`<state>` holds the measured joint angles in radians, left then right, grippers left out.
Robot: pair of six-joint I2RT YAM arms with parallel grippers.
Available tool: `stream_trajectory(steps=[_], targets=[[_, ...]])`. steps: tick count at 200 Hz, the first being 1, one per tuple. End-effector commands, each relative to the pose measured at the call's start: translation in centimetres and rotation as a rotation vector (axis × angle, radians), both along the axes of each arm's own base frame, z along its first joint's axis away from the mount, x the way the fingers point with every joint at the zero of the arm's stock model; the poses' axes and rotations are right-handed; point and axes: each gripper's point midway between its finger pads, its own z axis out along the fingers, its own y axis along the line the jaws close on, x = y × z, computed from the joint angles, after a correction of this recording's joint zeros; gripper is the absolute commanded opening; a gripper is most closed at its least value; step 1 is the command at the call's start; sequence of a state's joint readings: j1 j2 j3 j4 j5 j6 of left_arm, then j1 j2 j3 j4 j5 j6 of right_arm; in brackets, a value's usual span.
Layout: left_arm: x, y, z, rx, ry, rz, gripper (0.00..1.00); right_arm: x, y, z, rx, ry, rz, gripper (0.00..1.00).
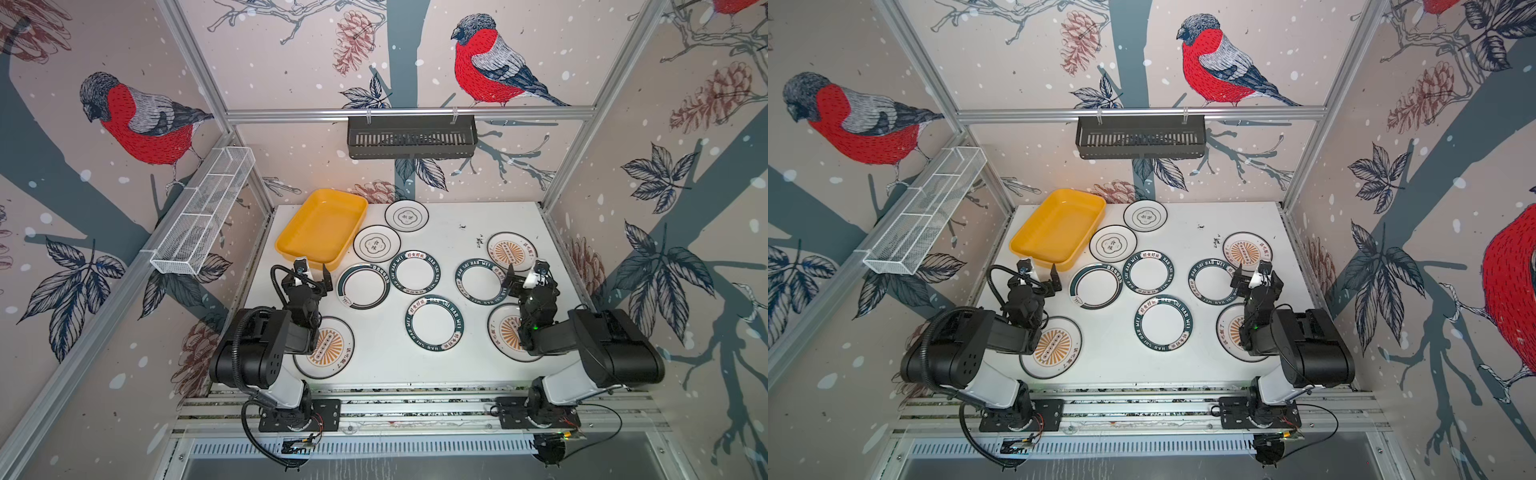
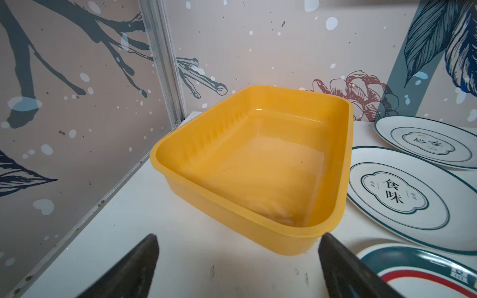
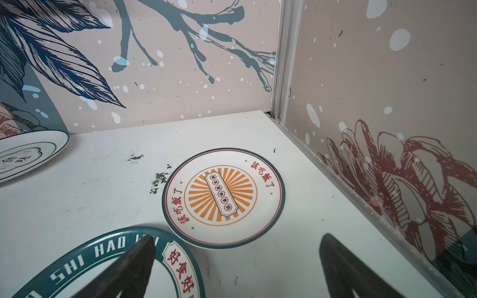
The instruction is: Place the plates into the plastic bin on the countertop
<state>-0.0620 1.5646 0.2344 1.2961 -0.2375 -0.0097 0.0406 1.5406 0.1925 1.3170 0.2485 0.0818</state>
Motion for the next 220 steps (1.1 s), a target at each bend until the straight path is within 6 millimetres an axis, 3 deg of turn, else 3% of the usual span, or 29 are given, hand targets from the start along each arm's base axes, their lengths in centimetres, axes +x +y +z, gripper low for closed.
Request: stream_trajectory(steps=[1, 220], targets=[[-0.03, -0.09, 0.58, 0.01, -0.022, -0.01, 0.96, 0.05, -0.08, 0.71, -0.003, -0.027, -0.005, 1.0], [-0.17, -0.21, 0.77, 0.011, -0.031, -0.014, 0.96, 0.03, 0.34, 0.93, -0.008, -0.035, 0.019, 1.0]])
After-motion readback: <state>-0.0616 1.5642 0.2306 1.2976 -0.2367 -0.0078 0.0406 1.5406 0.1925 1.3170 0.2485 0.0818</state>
